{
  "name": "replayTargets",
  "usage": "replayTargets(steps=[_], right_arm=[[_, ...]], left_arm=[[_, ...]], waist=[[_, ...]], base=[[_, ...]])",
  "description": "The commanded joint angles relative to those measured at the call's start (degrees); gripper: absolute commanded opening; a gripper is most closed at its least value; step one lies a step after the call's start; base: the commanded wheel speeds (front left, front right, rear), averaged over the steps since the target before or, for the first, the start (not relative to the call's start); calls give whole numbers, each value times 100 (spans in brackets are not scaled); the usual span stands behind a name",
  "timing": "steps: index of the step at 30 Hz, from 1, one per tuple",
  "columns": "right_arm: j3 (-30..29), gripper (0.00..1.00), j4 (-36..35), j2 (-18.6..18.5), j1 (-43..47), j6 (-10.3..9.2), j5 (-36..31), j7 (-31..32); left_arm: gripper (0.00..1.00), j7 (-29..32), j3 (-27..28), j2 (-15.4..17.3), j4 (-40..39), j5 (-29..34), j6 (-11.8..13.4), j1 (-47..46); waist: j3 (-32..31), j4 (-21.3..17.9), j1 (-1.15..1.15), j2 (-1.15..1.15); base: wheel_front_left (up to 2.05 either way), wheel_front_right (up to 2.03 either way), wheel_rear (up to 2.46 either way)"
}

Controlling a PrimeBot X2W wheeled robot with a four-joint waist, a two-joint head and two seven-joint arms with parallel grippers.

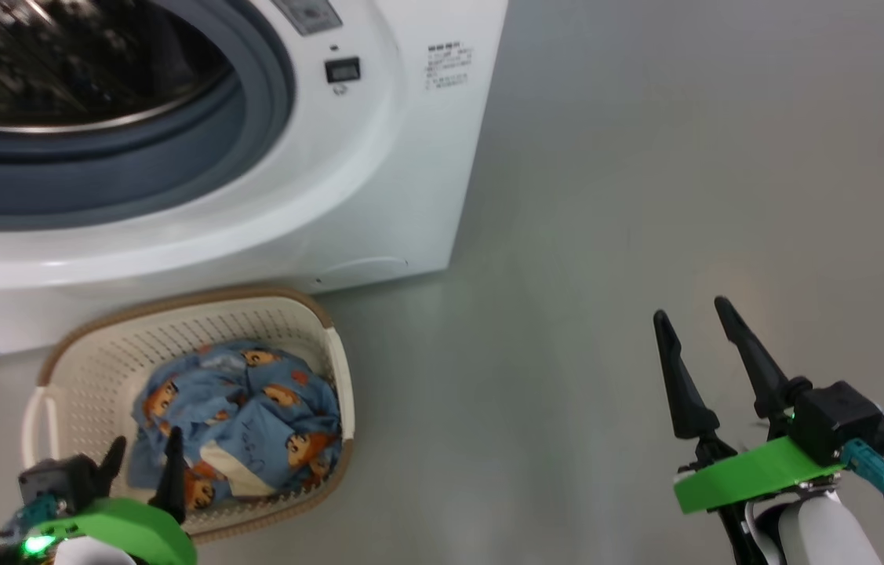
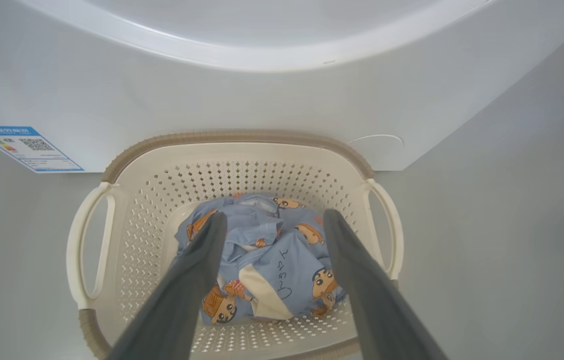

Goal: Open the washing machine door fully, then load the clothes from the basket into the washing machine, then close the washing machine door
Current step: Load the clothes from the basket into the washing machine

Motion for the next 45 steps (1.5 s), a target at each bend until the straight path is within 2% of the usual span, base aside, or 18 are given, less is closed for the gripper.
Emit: replayTargets(steps=[1,15,21,31,45], right_arm=[[178,100,-176,-42,-152,9,10,-69],[87,100,-541,-42,-366,9,-2,-69],[-52,100,-718,-42,-321,9,-20,-69],[-285,100,-1071,-42,-232,9,-96,-69],[-466,100,-1393,-42,-203,9,-162,-69]], left_arm=[[100,24,173,173,191,-50,-39,-251],[100,219,170,490,2647,-440,-376,-1952],[100,145,105,620,3248,-489,-433,-2459],[100,239,-168,745,3866,-419,-485,-3232],[100,285,-660,638,4119,-454,-511,-3958]], waist=[[659,-304,-1,0],[1531,-703,-1,0],[1814,-794,-1,0],[2366,-798,-1,0],[2985,-595,-1,0]], base=[[0,0,0],[0,0,0],[0,0,0],[0,0,0],[0,0,0]])
